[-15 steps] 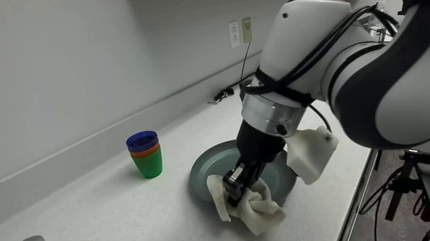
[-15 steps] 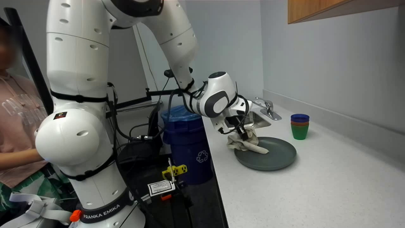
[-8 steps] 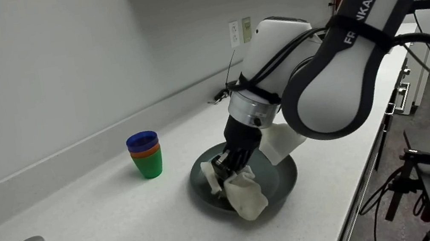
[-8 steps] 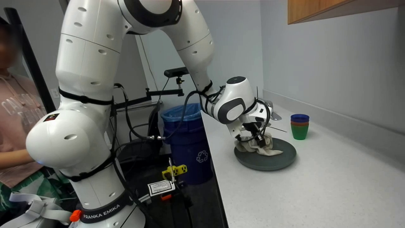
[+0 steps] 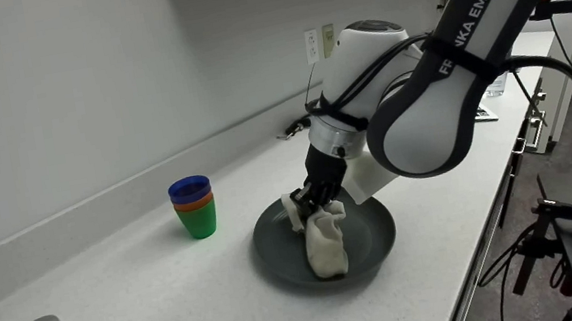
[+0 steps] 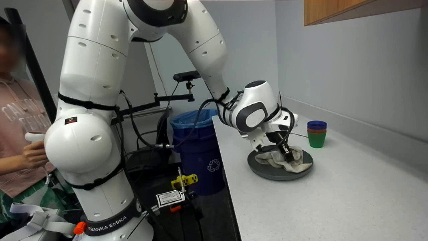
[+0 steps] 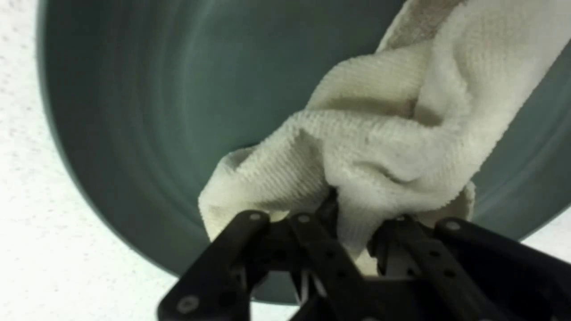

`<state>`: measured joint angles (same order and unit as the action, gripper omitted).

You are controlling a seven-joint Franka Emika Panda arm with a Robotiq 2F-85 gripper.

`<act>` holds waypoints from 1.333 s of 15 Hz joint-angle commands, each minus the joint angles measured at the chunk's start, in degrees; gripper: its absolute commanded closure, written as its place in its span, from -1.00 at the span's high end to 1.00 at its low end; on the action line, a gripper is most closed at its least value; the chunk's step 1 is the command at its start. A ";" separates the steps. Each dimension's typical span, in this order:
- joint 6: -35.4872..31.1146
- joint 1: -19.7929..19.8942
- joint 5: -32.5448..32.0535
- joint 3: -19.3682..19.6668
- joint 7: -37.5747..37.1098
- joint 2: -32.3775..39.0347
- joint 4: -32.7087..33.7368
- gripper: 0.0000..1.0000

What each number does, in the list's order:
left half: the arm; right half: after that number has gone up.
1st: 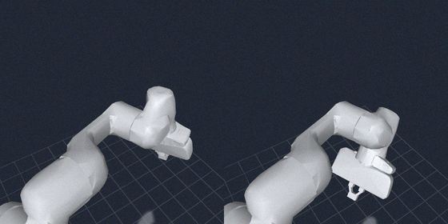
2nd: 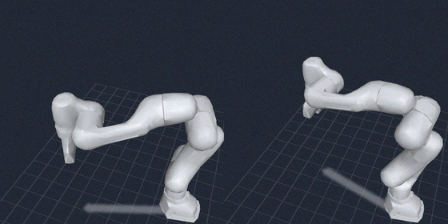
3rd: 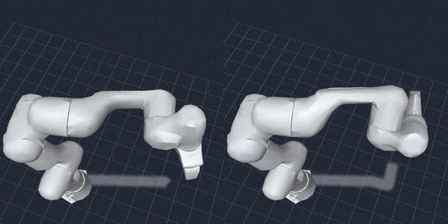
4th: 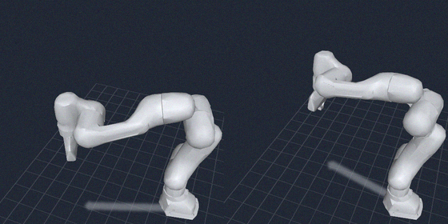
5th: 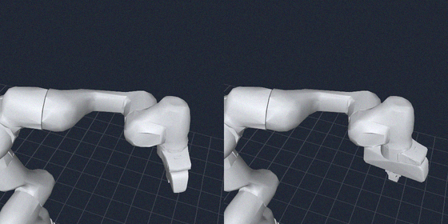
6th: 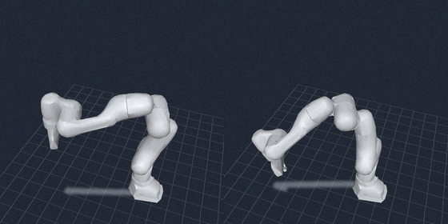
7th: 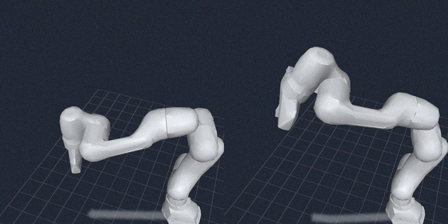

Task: Use the white towel to wipe the plate

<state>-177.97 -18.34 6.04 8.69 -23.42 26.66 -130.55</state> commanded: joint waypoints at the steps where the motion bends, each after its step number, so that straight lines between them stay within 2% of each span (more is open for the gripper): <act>1: 6.23 -4.91 0.43 4.42 -3.26 0.03 1.21 -0.94; 3: 10.01 -6.22 -0.65 4.39 -4.89 -1.35 0.29 -0.94; 4: 13.06 -4.30 -0.47 1.69 -3.51 -2.16 0.56 -0.94; 6: 16.02 1.78 1.83 -6.59 2.68 -3.57 0.95 -0.94; 9: 18.80 6.61 3.62 -13.87 8.17 -3.62 1.70 -0.94; 11: 18.57 6.73 1.95 -14.17 8.69 -3.24 1.82 -0.94; 12: 19.73 5.24 -0.88 -12.17 7.19 -1.61 5.56 -0.94; 15: 14.30 6.05 -3.20 -10.43 8.16 2.71 7.94 -0.94; 16: 15.61 4.77 -3.61 -10.12 6.55 1.51 9.41 -0.94; 20: 16.89 3.90 -4.79 -8.71 5.42 2.44 12.70 -0.94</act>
<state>-162.14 -13.08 2.69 -1.70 -17.15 27.78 -121.13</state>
